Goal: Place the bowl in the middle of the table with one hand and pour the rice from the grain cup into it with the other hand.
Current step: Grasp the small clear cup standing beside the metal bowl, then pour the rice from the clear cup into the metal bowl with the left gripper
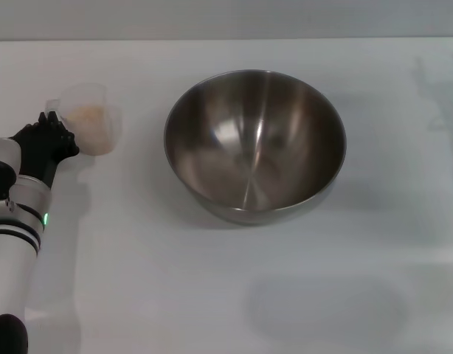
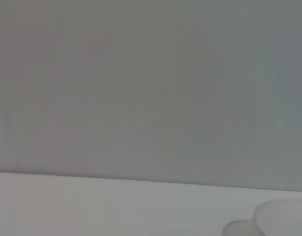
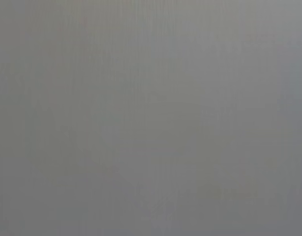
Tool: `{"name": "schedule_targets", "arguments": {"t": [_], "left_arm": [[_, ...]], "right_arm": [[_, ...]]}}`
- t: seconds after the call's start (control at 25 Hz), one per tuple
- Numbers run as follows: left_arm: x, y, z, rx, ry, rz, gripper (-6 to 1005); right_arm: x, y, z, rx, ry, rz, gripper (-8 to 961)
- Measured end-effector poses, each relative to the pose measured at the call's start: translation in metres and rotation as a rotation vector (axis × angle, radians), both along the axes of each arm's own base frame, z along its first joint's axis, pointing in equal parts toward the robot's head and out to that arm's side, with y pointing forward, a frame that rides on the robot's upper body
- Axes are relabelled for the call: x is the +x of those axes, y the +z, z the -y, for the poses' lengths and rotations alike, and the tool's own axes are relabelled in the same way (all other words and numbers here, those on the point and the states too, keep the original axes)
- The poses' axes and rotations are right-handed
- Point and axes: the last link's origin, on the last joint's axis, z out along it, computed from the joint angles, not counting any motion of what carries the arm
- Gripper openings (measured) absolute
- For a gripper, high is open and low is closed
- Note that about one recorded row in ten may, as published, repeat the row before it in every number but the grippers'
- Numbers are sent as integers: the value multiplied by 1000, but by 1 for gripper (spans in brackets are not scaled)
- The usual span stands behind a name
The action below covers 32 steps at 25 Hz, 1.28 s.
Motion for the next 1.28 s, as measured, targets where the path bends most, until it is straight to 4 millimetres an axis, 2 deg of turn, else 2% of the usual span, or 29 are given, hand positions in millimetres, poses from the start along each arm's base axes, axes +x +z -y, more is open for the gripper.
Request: {"name": "schedule_targets", "arguments": {"t": [0.04, 0.24, 0.48, 0.68, 0.72, 0.84, 0.88, 0.92, 1.0, 1.12, 1.16, 1.2, 1.24, 1.28], "left_arm": [[0, -1, 0, -5, 2, 4, 232], [0, -1, 0, 1, 3, 29, 46], [3, -2, 4, 1, -32, 68, 19], [12, 1, 8, 21, -104, 71, 19], [19, 5, 10, 37, -158, 52, 19], [19, 5, 10, 37, -158, 52, 19], [23, 8, 9, 56, -189, 35, 19], [34, 17, 3, 95, -255, -63, 19], [41, 18, 1, 107, -284, -131, 19], [41, 18, 1, 107, -284, -131, 19], [49, 20, 0, 120, -316, -215, 19], [49, 20, 0, 120, -316, -215, 19], [74, 18, 4, 160, -417, -431, 19], [80, 16, 7, 169, -444, -507, 19]], "right_arm": [[0, 0, 0, 0, 1, 0, 714], [1, 0, 1, 0, -1, -1, 713], [2, 0, 2, 0, -6, -1, 713], [4, 1, 2, 2, -10, 2, 714], [5, 2, 2, 3, -14, 3, 714], [6, 3, 2, 6, -18, 3, 714], [7, 3, 2, 7, -20, 4, 714], [7, 4, 2, 8, -21, 6, 714], [7, 4, 2, 7, -22, 8, 714], [8, 5, 0, 8, -27, 16, 713], [8, 5, 0, 8, -27, 16, 713], [9, 6, 0, 8, -28, 18, 713], [9, 6, 0, 8, -30, 19, 713], [9, 6, 0, 8, -30, 19, 713]]}}
